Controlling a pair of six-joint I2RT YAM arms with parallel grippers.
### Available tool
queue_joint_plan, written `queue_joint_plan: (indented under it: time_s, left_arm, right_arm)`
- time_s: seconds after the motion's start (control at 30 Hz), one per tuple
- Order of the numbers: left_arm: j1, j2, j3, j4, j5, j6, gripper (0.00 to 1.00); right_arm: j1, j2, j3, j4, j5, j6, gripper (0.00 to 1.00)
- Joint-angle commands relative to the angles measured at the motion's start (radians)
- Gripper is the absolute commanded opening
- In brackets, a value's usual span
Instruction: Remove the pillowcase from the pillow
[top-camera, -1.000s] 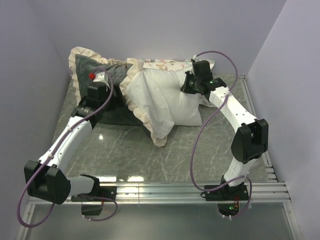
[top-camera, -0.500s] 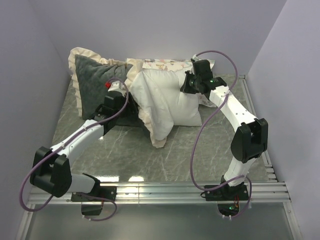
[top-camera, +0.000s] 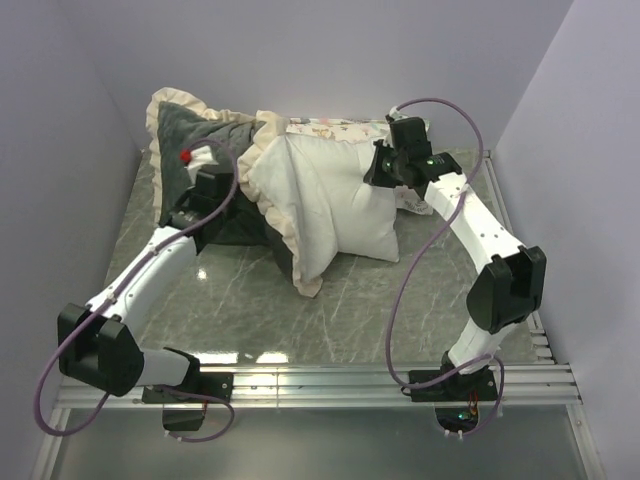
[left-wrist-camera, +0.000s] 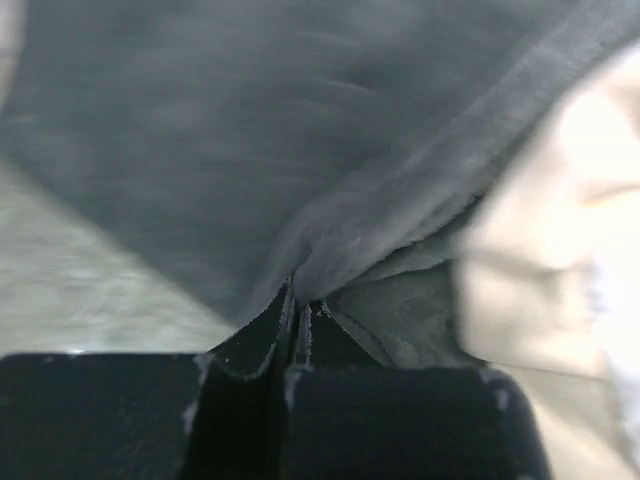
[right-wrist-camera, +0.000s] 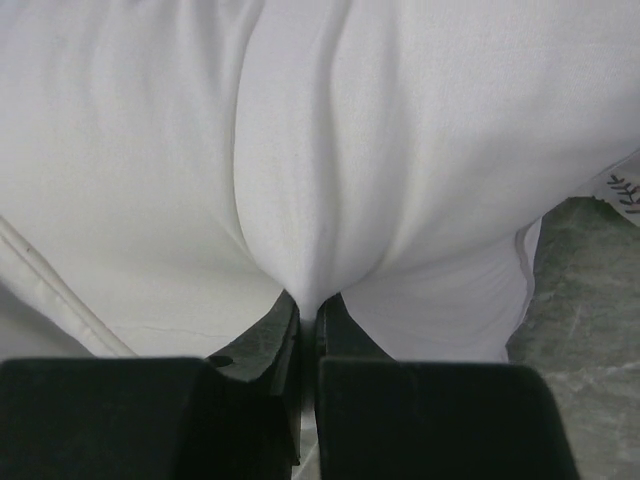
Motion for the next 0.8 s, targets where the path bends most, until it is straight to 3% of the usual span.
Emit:
queue_joint_plan:
  time_s: [0.0, 0.23, 0.37, 0.43, 0.53, 0.7, 0.77]
  left_arm:
    - [0.151, -0.108, 0.039, -0.056, -0.095, 0.049, 0.0]
    - [0.308, -0.18, -0.002, -0.066, -0.006, 0.038, 0.0]
    - [0.311, -0.186, 0.005, -0.092, 0.025, 0.038, 0.0]
    - [0.311, -0.205, -0.005, -0.064, 0.135, 0.058, 0.0]
    - [0.274, -0.22, -0.008, -0.068, 0.27, 0.046, 0.0]
    - [0.152, -0.22, -0.019, -0.076, 0.324, 0.023, 0.01]
    - [0.121, -0.216, -0.044, -0.053, 0.333, 0.016, 0.0]
  right_arm:
    - [-0.048, -0.109, 0.059, -0.019, 0.068, -0.009, 0.0]
    - [-0.131, -0.18, 0.032, -0.038, 0.06, 0.001, 0.0]
    - [-0.164, -0.218, 0.015, -0.041, 0.06, -0.003, 0.0]
    - [-0.167, -0.23, -0.008, -0.033, 0.042, -0.005, 0.0]
    - [-0.158, -0.263, -0.076, -0.012, 0.0, -0.005, 0.0]
    - [-0.12, -0.313, -0.226, 0.05, 0.023, -0.011, 0.02]
    - [-0.109, -0.321, -0.249, 0.059, 0.022, -0.009, 0.18]
